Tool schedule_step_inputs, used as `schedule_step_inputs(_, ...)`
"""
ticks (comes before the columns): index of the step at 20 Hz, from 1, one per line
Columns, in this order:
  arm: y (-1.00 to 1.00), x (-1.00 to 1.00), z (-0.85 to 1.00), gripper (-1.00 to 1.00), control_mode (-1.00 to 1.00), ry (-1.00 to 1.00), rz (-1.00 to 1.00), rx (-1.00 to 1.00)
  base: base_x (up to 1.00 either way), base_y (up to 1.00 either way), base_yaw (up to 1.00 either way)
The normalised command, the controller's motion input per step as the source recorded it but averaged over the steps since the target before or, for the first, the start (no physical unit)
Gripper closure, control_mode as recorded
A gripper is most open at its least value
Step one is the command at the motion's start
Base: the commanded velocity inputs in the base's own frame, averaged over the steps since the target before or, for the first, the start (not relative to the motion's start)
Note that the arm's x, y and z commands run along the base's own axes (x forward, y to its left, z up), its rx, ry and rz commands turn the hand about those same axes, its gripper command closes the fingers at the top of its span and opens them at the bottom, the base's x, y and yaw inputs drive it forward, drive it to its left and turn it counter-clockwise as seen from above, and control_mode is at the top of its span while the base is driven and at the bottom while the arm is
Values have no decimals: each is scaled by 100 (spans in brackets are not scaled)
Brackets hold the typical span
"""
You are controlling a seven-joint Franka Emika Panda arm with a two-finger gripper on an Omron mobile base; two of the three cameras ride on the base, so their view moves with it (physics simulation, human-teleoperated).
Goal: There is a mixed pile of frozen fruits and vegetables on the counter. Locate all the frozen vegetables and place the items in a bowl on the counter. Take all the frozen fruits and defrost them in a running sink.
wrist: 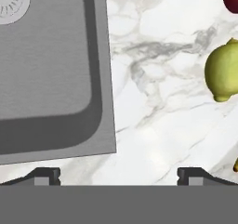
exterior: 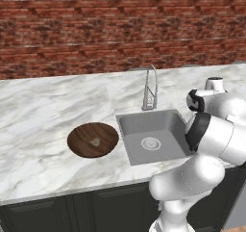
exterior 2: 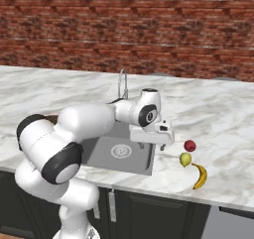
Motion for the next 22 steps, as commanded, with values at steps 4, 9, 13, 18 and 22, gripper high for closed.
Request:
schedule_step_inputs(4, -53, 1, 0, -100, -100, 5, -3, 0, 0, 0, 0)
schedule_step_inputs(9, -51, 7, -3, -100, -100, 5, -4, 0, 0, 0, 0)
schedule_step_inputs(13, -51, 14, -17, -100, -100, 4, -4, 0, 0, 0, 0)
schedule_step_inputs(18, -47, 23, -20, -100, -100, 3, -3, 0, 0, 0, 0)
schedule_step_inputs(22, -38, 29, -12, -100, -100, 3, 0, 0, 0, 0, 0)
